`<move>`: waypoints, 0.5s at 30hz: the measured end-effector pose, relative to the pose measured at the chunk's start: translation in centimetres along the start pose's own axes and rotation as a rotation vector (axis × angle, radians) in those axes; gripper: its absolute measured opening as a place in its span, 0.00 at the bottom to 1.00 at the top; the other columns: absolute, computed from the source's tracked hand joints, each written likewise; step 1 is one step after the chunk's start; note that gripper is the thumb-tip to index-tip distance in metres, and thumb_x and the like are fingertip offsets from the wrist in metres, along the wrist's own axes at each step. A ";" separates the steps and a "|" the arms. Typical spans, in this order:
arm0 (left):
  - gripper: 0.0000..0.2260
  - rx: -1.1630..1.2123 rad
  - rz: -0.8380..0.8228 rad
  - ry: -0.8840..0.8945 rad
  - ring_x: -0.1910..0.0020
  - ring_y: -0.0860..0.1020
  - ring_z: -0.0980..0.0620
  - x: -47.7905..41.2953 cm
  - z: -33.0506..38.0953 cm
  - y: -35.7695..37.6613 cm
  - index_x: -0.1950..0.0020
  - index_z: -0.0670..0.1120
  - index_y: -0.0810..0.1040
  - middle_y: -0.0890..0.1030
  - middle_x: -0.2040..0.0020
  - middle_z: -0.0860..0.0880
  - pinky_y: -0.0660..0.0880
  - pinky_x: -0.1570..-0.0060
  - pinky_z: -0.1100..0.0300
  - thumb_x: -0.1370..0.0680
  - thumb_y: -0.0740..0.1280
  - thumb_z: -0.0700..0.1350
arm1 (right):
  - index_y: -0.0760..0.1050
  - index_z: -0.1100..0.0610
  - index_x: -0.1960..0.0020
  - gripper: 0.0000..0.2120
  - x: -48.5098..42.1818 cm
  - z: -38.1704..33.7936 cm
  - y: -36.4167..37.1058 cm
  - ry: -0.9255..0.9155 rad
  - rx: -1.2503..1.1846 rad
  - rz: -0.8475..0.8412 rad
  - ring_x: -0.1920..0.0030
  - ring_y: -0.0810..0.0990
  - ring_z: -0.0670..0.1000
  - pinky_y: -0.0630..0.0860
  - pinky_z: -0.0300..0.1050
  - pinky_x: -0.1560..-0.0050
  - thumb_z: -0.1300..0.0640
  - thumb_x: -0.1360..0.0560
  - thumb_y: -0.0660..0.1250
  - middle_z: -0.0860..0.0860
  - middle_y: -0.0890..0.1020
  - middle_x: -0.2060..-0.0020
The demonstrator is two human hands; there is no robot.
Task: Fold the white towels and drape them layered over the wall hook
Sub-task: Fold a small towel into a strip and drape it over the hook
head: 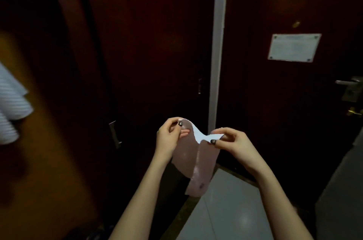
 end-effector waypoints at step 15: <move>0.10 -0.122 0.298 0.059 0.47 0.82 0.54 13.4 4.8 -7.4 0.44 0.45 0.84 0.85 0.49 0.51 0.78 0.48 0.61 0.24 0.70 0.45 | 0.85 0.51 0.53 0.05 3.4 -3.2 12.2 -0.305 -0.011 -0.252 0.64 0.82 0.41 0.73 0.32 0.69 0.56 0.23 0.69 0.42 0.84 0.64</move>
Point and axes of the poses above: each hand's wrist, its own x-axis away from the middle knuckle, its own y-axis out of the palm, z = x × y, the point moved 3 cm from there along -x, towards the middle knuckle
